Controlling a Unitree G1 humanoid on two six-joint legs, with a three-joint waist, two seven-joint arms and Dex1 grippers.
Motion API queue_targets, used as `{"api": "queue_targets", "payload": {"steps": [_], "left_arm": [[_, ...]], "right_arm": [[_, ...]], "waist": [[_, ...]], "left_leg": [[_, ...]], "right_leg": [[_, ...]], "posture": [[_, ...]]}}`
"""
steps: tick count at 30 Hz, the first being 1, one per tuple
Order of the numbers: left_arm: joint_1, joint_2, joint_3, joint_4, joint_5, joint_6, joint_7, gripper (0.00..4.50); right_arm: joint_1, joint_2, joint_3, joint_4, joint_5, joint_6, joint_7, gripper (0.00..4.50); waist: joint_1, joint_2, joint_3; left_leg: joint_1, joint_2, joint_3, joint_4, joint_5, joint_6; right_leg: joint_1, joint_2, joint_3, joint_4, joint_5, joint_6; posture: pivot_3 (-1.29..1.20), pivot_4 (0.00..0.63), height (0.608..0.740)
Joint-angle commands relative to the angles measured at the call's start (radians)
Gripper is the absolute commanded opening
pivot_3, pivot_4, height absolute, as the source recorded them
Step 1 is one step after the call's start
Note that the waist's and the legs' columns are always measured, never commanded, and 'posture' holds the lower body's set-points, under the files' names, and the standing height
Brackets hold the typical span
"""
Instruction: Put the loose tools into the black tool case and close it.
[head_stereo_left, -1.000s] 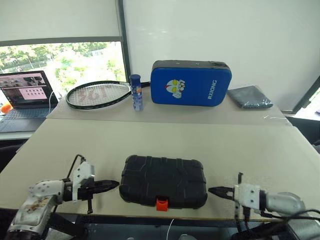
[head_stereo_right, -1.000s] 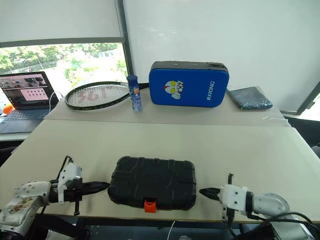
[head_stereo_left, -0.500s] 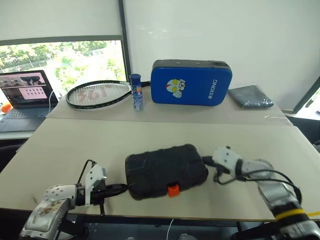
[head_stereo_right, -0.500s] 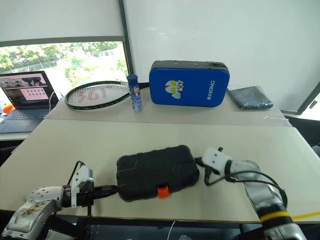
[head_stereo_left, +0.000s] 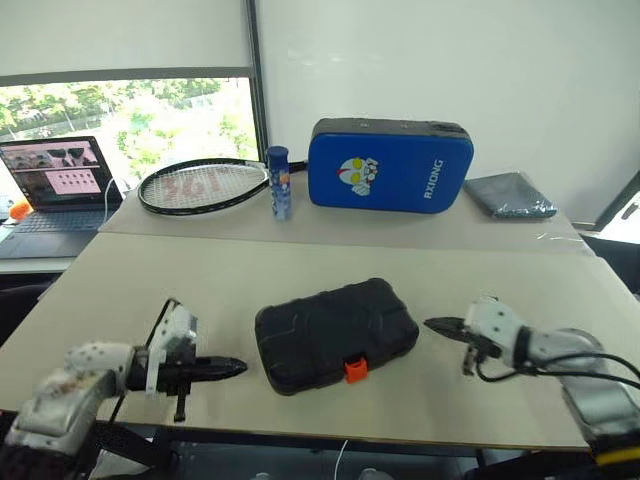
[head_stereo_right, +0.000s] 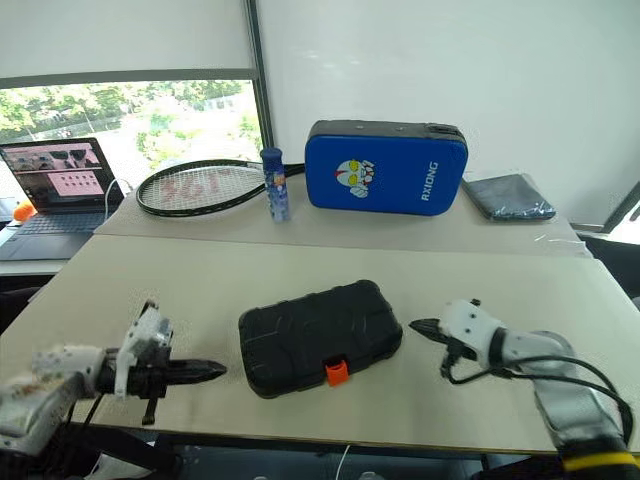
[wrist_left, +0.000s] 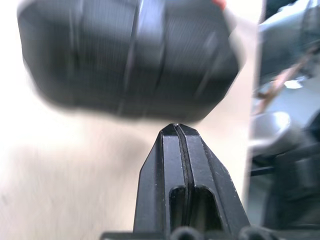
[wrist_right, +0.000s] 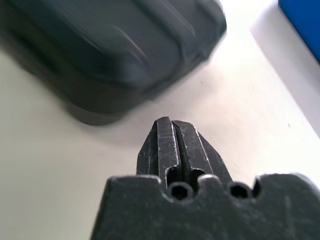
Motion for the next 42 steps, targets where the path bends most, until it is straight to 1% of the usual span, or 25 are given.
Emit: {"api": "queue_targets", "payload": {"steps": [1,4,6,8,11,13,18,26,37,42], "left_arm": [[-0.177,-0.062,-0.054,0.011,-0.039,0.076,0.019,0.0],[-0.298,-0.164,-0.126,0.083,0.034,0.054,0.076,0.0],[-0.361,-0.236,-0.199,0.156,0.133,-0.012,0.114,0.0],[-0.409,-0.292,-0.26,0.22,0.207,-0.066,0.129,0.0],[-0.468,-0.371,-0.313,0.316,0.279,-0.112,0.159,0.0],[-0.501,-0.4,-0.352,0.369,0.337,-0.131,0.175,0.0],[-0.522,-0.438,-0.366,0.415,0.376,-0.155,0.169,0.0],[-0.507,-0.432,-0.405,0.408,0.438,-0.108,0.171,0.0],[-0.468,-0.433,-0.469,0.406,0.503,0.003,0.203,0.0],[-0.46,-0.44,-0.485,0.419,0.52,0.02,0.205,0.0]], "right_arm": [[0.157,-0.009,-0.047,-0.232,0.098,0.074,0.008,0.07],[0.24,0.023,-0.008,-0.349,0.093,0.126,-0.041,0.07],[0.267,0.059,0.042,-0.403,0.075,0.161,-0.081,0.07],[0.271,0.086,0.097,-0.431,0.047,0.179,-0.103,0.07],[0.239,0.121,0.171,-0.427,-0.007,0.199,-0.138,0.07],[0.205,0.143,0.213,-0.409,-0.042,0.198,-0.154,0.07],[0.144,0.18,0.266,-0.375,-0.076,0.217,-0.178,0.07],[0.052,0.217,0.317,-0.31,-0.105,0.235,-0.188,0.07],[0.011,0.255,0.314,-0.278,-0.123,0.229,-0.212,0.07],[-0.019,0.27,0.3,-0.265,-0.132,0.243,-0.217,0.07]], "waist": [[0.003,0.0,0.0],[0.004,0.0,0.0],[-0.003,-0.001,0.0],[-0.007,-0.002,0.0],[-0.01,-0.003,0.001],[-0.01,-0.003,0.001],[-0.006,-0.002,0.0],[0.002,-0.002,0.0],[0.0,-0.002,-0.001],[-0.006,-0.003,-0.001]], "left_leg": [[0.0,0.0,0.0,0.0,0.0,0.0],[-0.001,-0.001,-0.001,0.002,0.0,0.0],[0.0,-0.001,0.0,0.004,0.0,0.0],[0.0,-0.001,0.0,0.003,0.0,0.0],[-0.001,-0.001,-0.001,0.003,0.0,0.0],[-0.003,-0.001,-0.001,0.003,0.0,0.0],[-0.002,-0.002,-0.001,0.003,0.0,0.0],[-0.001,-0.002,-0.001,0.003,0.0,0.0],[0.005,-0.002,-0.001,0.004,0.0,0.0],[0.012,-0.002,-0.001,0.004,0.0,0.0]], "right_leg": [[0.0,0.0,0.0,0.0,-0.001,0.002],[0.0,0.001,0.0,0.0,-0.002,0.004],[0.0,0.001,0.001,0.001,-0.002,0.004],[0.001,0.001,0.002,0.001,-0.002,0.004],[0.0,0.002,0.003,0.001,-0.001,0.004],[-0.002,0.002,0.002,0.001,-0.001,0.004],[-0.001,0.002,0.002,0.0,-0.001,0.003],[0.0,0.001,0.002,0.0,-0.001,0.003],[0.005,0.002,0.002,0.001,-0.003,0.006],[0.013,0.002,0.002,0.0,-0.003,0.007]], "posture": [[0.0,0.15,0.74],[0.0,0.15,0.74],[0.0,0.15,0.74],[0.0,0.15,0.74],[0.0,0.15,0.74],[0.0,0.15,0.74],[0.0,0.15,0.74],[0.0,0.15,0.74],[0.0,0.15,0.74],[0.0,0.15,0.74]]}}
